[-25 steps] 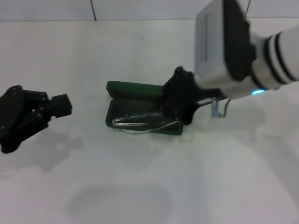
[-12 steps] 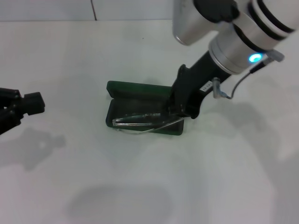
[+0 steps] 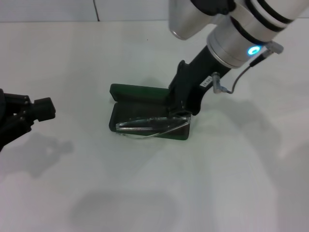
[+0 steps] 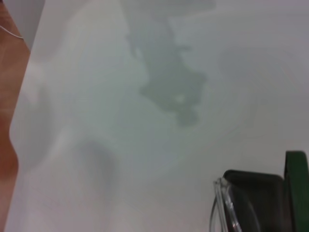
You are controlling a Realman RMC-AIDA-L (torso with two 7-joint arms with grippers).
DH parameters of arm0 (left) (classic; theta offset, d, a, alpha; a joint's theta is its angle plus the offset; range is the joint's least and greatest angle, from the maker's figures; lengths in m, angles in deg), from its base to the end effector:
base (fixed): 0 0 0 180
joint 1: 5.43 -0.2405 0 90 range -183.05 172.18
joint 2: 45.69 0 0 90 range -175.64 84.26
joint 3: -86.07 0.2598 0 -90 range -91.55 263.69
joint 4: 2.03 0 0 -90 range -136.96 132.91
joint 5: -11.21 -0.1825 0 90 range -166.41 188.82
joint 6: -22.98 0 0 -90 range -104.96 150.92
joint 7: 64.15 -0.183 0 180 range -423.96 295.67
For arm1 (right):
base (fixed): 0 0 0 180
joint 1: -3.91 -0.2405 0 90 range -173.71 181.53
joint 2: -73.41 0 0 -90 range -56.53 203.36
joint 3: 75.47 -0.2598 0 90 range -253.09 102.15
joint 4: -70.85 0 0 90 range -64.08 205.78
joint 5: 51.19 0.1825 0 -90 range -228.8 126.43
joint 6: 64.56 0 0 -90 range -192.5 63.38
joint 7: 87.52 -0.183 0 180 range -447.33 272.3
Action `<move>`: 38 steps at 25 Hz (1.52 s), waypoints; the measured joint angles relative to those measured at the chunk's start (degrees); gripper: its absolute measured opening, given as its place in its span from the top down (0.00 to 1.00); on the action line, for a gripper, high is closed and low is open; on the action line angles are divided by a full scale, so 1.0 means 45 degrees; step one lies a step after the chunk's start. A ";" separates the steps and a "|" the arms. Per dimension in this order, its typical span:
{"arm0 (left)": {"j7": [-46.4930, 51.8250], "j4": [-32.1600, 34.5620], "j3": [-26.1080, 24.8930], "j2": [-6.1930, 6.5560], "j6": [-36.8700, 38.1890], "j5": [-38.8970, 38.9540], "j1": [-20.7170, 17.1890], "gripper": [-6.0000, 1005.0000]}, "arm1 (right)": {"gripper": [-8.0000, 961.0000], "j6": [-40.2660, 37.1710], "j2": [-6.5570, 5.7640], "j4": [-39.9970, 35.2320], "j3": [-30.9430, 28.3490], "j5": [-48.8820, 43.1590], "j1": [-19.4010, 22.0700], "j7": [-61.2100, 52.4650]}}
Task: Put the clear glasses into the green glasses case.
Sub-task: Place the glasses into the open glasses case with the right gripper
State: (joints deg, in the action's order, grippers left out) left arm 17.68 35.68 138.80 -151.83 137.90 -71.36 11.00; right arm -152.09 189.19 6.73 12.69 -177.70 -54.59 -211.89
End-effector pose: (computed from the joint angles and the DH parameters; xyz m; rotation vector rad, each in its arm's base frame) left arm -0.2358 0.2410 0.0703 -2.7397 -0.5293 -1.2306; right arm 0.0654 0.3525 -0.0799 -3.0972 -0.0308 -0.3817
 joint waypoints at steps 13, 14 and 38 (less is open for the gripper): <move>-0.0885 -0.0350 0.0000 -0.0405 -0.0005 -0.0842 -0.0467 0.94 | 0.69 0.2696 0.0093 0.2295 0.3502 -0.0417 -0.1937 -0.0716; -0.0957 -0.0352 0.0000 -0.0406 -0.0005 -0.0889 -0.0521 0.94 | 0.67 0.2795 0.0092 0.2449 0.3652 -0.0348 -0.2086 -0.0806; -0.1623 -0.0372 0.0002 -0.0655 -0.0009 -0.1876 -0.0457 0.94 | 0.62 0.4337 0.0093 0.3721 0.4916 0.0707 -0.2256 -0.0989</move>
State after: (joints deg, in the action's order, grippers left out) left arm 10.38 34.01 138.81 -154.78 137.86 -79.81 8.94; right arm -132.57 189.61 23.47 34.81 -174.52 -64.74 -216.34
